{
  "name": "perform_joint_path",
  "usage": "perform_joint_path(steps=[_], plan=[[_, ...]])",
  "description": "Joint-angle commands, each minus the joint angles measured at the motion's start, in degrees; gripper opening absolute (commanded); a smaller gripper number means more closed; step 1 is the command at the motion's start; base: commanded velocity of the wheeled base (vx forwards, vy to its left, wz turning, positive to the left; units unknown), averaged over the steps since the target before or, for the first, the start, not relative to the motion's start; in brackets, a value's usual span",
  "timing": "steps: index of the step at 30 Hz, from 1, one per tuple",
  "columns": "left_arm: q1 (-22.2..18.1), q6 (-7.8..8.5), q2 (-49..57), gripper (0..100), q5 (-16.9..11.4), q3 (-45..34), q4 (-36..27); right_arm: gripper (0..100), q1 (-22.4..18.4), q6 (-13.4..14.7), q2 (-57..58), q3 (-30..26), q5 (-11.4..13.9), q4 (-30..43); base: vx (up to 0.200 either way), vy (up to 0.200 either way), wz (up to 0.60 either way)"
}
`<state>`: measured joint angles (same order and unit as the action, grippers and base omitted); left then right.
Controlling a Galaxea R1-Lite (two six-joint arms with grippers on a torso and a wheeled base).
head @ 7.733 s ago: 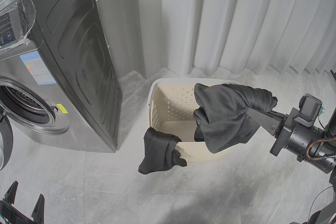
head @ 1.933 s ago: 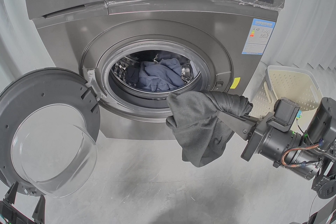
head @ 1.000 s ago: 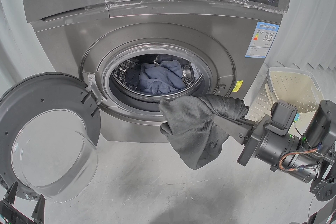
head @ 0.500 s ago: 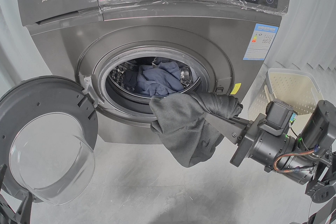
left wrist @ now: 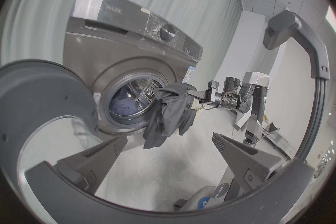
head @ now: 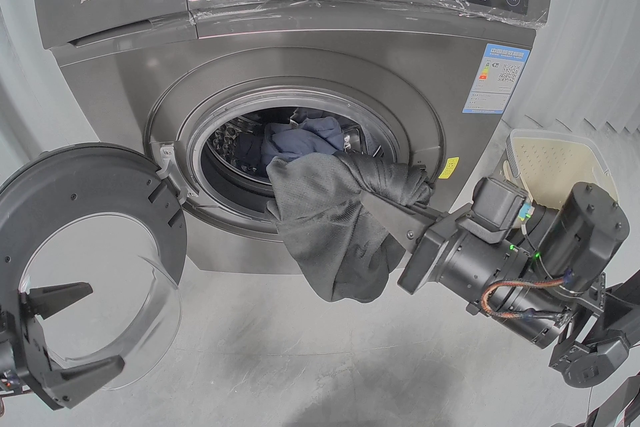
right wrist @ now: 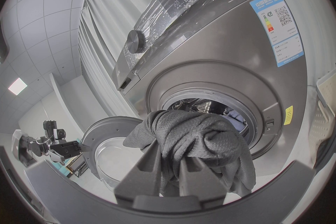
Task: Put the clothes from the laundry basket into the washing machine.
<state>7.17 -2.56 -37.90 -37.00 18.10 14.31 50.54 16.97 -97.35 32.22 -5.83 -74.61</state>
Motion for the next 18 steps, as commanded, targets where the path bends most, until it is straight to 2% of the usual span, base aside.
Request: perform_joint_path(steps=[1, 4, 6, 13, 18], plan=[[10.67, -0.43, -18.35, 100, 4.04, 0.88, 8.19, 0, 0.26, 0.43, -4.6, 3.2, -0.76, -0.63, 0.0, 0.0, 0.0], [15.33, -1.13, -25.2, 100, 8.35, 0.71, 14.34, 0, 0.26, 0.52, -5.74, 4.87, -0.85, -1.59, 0.0, 0.0, 0.0], [17.0, -1.22, -29.6, 100, 9.23, 0.79, 17.94, 0, 0.26, 0.43, -6.09, 5.92, -1.91, -2.12, 0.0, 0.0, 0.0], [17.88, -1.31, -36.45, 100, 9.05, 2.73, 19.61, 0, 0.7, 0.43, -6.01, 6.63, -2.0, -2.21, 0.0, 0.0, 0.0], [18.23, -1.31, -43.66, 100, 8.96, 4.22, 23.22, 0, 1.31, 0.52, -6.18, 6.89, -1.91, -2.3, 0.0, 0.0, 0.0]])
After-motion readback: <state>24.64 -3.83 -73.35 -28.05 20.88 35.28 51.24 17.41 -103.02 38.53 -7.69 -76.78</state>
